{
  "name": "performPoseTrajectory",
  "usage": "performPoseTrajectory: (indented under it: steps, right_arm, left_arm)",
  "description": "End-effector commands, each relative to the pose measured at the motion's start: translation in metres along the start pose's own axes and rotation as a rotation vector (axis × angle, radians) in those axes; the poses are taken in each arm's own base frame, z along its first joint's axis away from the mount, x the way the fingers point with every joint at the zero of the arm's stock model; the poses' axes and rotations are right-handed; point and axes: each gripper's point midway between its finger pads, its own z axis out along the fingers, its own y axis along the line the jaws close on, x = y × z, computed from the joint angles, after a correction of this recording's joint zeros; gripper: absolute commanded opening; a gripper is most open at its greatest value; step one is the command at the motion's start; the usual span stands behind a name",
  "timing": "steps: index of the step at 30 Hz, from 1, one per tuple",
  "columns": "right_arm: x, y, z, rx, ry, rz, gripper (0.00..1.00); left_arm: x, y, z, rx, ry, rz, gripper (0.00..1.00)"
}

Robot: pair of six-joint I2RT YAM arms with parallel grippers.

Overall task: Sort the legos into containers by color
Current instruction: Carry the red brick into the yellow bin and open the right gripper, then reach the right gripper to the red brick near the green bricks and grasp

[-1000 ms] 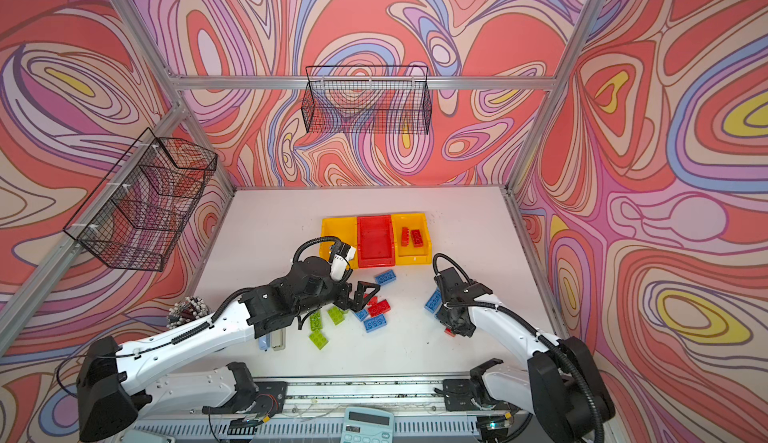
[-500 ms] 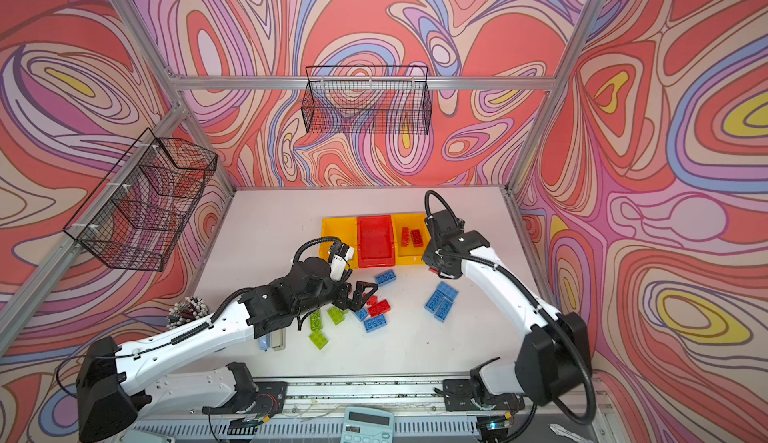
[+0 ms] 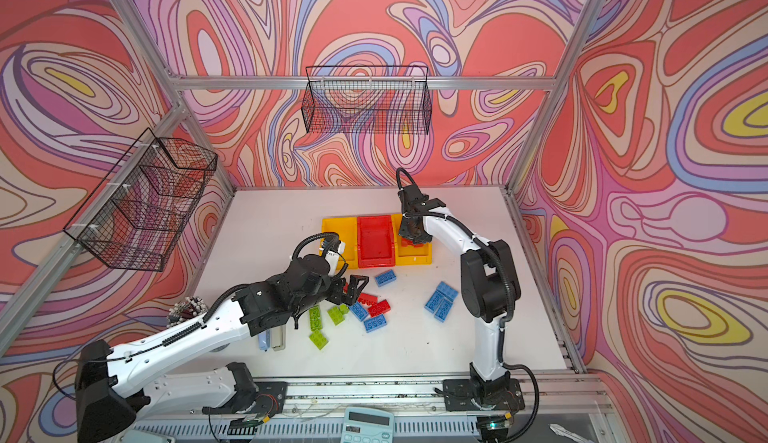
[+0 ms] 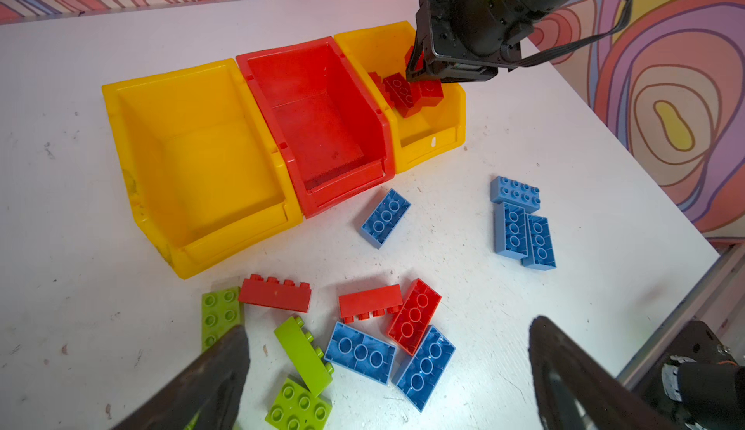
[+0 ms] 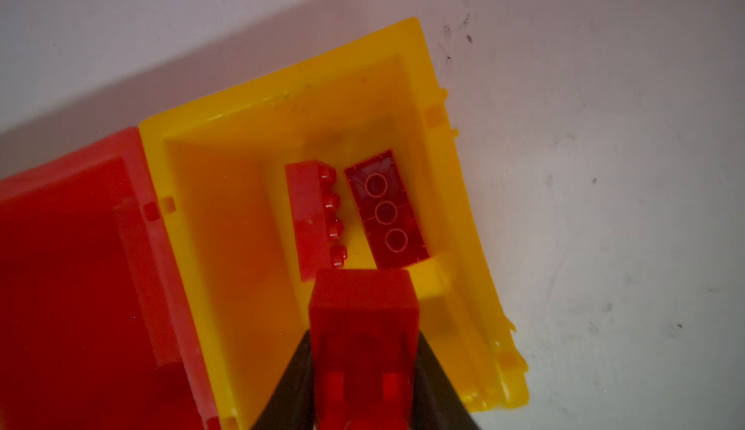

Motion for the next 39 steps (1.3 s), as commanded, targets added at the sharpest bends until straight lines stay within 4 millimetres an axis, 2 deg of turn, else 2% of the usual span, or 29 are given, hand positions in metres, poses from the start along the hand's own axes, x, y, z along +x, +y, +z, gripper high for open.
performPoseTrajectory:
  steps: [1, 3, 6, 9, 11, 15, 19, 25, 29, 34, 39]
  right_arm:
    - [-0.013, 0.010, -0.002, -0.015, -0.016, -0.049, 0.52]
    - [-0.019, 0.013, -0.009, -0.022, -0.033, -0.056, 0.57]
    - [-0.021, 0.012, -0.022, -0.035, -0.042, -0.063, 0.59]
    - [-0.009, 0.016, -0.036, -0.072, -0.034, -0.071, 0.59]
    - [0.003, 0.022, -0.048, -0.100, -0.036, -0.087, 0.59]
    - [0.042, 0.052, -0.067, -0.175, -0.024, -0.144, 0.57]
    - [0.077, 0.080, -0.074, -0.237, -0.011, -0.175, 0.55]
    - [0.125, 0.127, -0.072, -0.306, 0.032, -0.281, 0.56]
    - [0.150, 0.155, -0.065, -0.333, 0.048, -0.363, 0.57]
    - [0.170, 0.178, -0.047, -0.369, 0.090, -0.416, 0.59]
    - [0.186, 0.194, -0.031, -0.374, 0.121, -0.479, 0.59]
  left_arm:
    - [-0.002, 0.009, -0.010, -0.052, 0.009, -0.022, 1.00]
    - [-0.001, 0.012, -0.012, -0.063, 0.010, -0.026, 1.00]
    - [0.002, 0.016, -0.014, -0.073, 0.006, -0.040, 1.00]
    - [0.008, 0.021, -0.019, -0.074, 0.002, -0.058, 1.00]
    - [0.014, 0.025, -0.022, -0.075, 0.001, -0.072, 1.00]
    - [0.027, 0.037, -0.035, -0.075, -0.005, -0.114, 1.00]
    - [0.045, 0.052, -0.050, -0.082, -0.011, -0.167, 1.00]
    - [0.062, 0.075, -0.076, -0.105, -0.038, -0.268, 1.00]
    - [0.070, 0.085, -0.089, -0.111, -0.053, -0.306, 1.00]
    - [0.075, 0.091, -0.098, -0.128, -0.040, -0.310, 1.00]
    - [0.076, 0.093, -0.100, -0.140, -0.026, -0.308, 1.00]
